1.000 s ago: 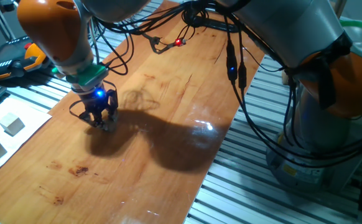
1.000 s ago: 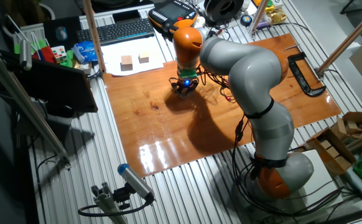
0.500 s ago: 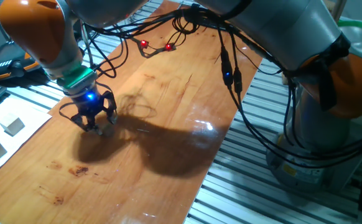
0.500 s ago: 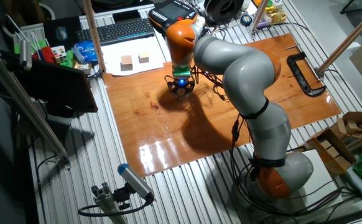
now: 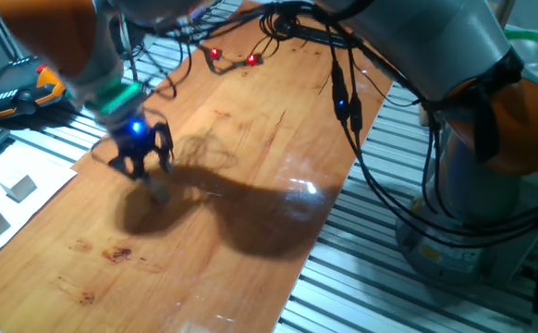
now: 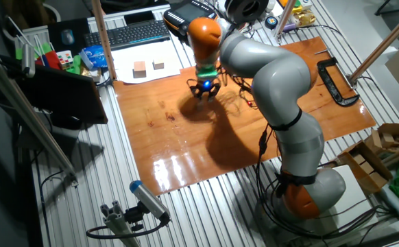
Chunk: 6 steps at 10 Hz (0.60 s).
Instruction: Hold a small block with the gripper and sweep it from left to right on the table
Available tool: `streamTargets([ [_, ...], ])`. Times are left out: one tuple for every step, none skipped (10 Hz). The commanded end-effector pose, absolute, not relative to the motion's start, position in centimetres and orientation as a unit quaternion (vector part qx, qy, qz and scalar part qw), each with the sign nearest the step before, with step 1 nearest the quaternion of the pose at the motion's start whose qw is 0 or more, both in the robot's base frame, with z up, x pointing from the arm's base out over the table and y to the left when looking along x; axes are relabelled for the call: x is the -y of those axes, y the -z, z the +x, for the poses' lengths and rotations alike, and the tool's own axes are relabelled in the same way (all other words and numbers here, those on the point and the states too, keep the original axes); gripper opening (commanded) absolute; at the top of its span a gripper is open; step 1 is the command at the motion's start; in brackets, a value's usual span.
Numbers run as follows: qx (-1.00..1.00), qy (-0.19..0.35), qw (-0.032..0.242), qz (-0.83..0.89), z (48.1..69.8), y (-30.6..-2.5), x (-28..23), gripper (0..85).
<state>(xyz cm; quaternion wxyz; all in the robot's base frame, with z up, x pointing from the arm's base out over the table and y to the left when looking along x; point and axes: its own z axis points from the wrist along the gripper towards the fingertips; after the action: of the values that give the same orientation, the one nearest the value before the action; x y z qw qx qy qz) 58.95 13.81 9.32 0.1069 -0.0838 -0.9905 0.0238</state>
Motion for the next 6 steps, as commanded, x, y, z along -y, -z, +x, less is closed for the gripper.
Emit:
streamTargets([
  [0.993,-0.024,0.108,-0.028,59.2,-10.7,-11.8,21.7],
  [0.993,-0.019,0.112,0.003,59.4,-11.8,-10.0,7.7],
  [0.993,-0.012,0.119,0.025,59.4,-12.6,-8.2,0.7],
  [0.992,-0.012,0.12,0.036,59.3,-13.0,-7.0,0.7],
  [0.992,-0.016,0.116,0.04,58.8,-13.1,-6.3,0.7],
  [0.993,-0.023,0.107,0.047,58.4,-13.2,-5.9,0.7],
])
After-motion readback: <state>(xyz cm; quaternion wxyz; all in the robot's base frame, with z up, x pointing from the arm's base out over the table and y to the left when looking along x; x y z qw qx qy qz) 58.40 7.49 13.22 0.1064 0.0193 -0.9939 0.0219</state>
